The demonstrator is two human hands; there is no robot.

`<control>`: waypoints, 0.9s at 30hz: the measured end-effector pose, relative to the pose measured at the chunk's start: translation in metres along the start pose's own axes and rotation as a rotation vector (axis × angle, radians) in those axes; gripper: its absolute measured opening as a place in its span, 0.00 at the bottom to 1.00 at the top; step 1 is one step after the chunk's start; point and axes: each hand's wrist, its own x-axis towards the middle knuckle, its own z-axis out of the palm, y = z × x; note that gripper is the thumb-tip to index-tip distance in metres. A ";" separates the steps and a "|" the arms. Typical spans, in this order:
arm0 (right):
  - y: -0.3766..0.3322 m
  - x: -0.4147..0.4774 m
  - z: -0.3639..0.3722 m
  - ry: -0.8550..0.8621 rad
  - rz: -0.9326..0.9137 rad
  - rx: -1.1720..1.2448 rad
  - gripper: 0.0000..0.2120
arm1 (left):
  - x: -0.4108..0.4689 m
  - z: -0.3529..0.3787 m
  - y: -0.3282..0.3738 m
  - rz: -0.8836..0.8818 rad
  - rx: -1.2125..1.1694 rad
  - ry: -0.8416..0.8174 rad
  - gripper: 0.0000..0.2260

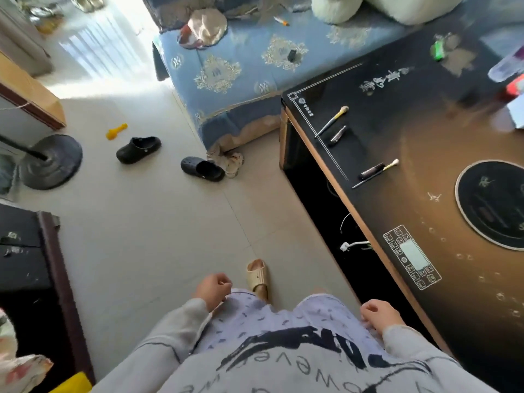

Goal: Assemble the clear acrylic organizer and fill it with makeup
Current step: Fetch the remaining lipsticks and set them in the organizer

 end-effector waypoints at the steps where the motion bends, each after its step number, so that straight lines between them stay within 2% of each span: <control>1: -0.005 -0.001 0.004 0.004 0.022 0.039 0.15 | 0.008 -0.012 0.013 0.035 0.073 -0.008 0.08; 4: -0.025 -0.003 0.012 -0.003 0.065 0.037 0.08 | 0.029 -0.043 0.053 0.143 0.289 -0.058 0.10; 9: -0.056 0.002 0.015 -0.027 0.112 0.077 0.14 | 0.062 -0.065 0.111 0.227 0.428 -0.108 0.11; 15: -0.093 0.030 -0.012 -0.039 0.157 0.214 0.09 | 0.102 -0.069 0.152 0.170 0.507 -0.169 0.11; 19: -0.120 0.062 -0.054 0.025 0.124 0.365 0.16 | 0.126 -0.075 0.183 0.119 0.618 -0.232 0.11; 24: -0.150 0.093 -0.102 0.107 0.115 0.533 0.16 | 0.154 -0.079 0.241 0.149 0.717 -0.252 0.06; 27: -0.160 0.099 -0.117 0.091 0.098 0.536 0.15 | 0.168 -0.080 0.279 0.164 0.674 -0.208 0.13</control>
